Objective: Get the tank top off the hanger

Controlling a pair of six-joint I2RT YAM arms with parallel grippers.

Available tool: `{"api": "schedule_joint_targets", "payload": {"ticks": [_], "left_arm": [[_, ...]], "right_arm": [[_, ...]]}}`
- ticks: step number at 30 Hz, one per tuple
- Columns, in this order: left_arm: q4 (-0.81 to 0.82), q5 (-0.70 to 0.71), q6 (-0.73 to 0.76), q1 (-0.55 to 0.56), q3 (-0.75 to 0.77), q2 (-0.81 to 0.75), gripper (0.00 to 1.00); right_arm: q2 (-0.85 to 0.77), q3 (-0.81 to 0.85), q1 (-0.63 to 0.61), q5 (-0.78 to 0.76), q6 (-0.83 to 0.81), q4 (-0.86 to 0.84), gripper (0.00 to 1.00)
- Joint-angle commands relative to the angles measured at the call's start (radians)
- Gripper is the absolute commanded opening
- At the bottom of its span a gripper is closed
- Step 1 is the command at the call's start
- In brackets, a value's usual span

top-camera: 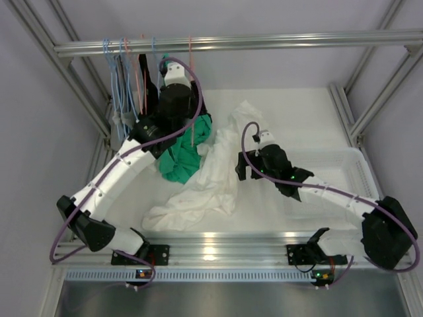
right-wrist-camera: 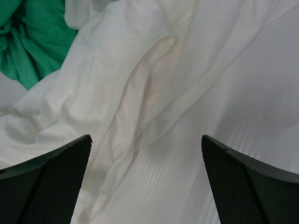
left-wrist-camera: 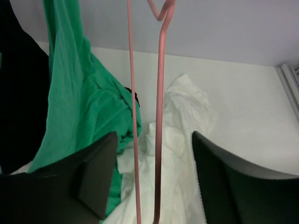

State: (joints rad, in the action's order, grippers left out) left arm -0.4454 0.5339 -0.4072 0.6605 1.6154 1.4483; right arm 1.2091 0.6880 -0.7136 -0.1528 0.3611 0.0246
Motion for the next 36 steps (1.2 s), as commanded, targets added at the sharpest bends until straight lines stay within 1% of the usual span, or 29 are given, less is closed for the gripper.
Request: {"api": "schedule_joint_targets", "payload": {"ticks": [1,2,3,5,8,12,16,19,20,23,24,26,28,32,34,35,36], "left_arm": [[-0.021,-0.049,-0.018,0.002,-0.020,-0.104,0.74],[-0.021,-0.061,-0.022,0.002,-0.029,-0.123,0.96],[-0.024,-0.075,-0.024,0.002,-0.052,-0.146,0.99],[-0.032,-0.118,-0.039,0.002,-0.077,-0.218,0.99],[-0.053,-0.158,-0.057,0.002,-0.139,-0.331,0.99],[-0.101,-0.155,-0.065,0.002,-0.221,-0.515,0.99],[-0.185,-0.135,-0.048,0.002,-0.255,-0.632,0.99],[-0.243,-0.130,-0.030,0.002,-0.272,-0.701,0.99],[-0.259,-0.126,-0.025,0.002,-0.275,-0.712,0.99],[-0.311,-0.103,-0.010,0.002,-0.267,-0.744,0.99],[-0.322,-0.092,-0.007,0.002,-0.258,-0.756,0.99],[-0.346,-0.080,0.005,0.002,-0.249,-0.766,0.99],[-0.361,-0.060,0.019,0.002,-0.235,-0.778,0.99],[-0.383,-0.017,0.044,0.002,-0.233,-0.793,0.99],[-0.389,0.027,0.065,0.002,-0.253,-0.804,0.99],[-0.391,0.047,0.076,0.002,-0.264,-0.809,0.99],[-0.392,0.064,0.085,0.002,-0.279,-0.818,0.99]], "right_arm": [[0.101,0.123,0.046,0.134,-0.082,-0.008,0.99],[0.159,0.177,0.049,0.136,-0.102,0.000,0.99],[0.190,0.203,0.049,0.137,-0.125,0.011,0.99],[0.278,0.287,0.055,0.140,-0.186,0.049,0.99],[0.374,0.349,0.062,0.148,-0.255,0.070,0.99],[0.480,0.447,0.068,0.139,-0.336,0.087,0.99],[0.575,0.507,0.069,0.076,-0.399,0.089,0.99],[0.659,0.559,0.069,0.079,-0.436,0.090,0.99],[0.714,0.605,0.069,0.075,-0.442,0.106,0.99],[0.831,0.701,0.068,0.050,-0.427,0.234,0.99],[0.855,0.717,0.068,0.071,-0.392,0.301,0.99],[0.900,0.729,0.054,0.062,-0.335,0.359,0.99],[0.902,0.697,0.020,0.007,-0.277,0.383,0.99],[0.863,0.546,-0.009,0.032,-0.197,0.380,0.99],[0.828,0.474,-0.029,0.035,-0.145,0.379,0.88],[0.814,0.449,-0.033,0.041,-0.116,0.376,0.67],[0.801,0.426,-0.038,0.053,-0.108,0.364,0.57]]}}
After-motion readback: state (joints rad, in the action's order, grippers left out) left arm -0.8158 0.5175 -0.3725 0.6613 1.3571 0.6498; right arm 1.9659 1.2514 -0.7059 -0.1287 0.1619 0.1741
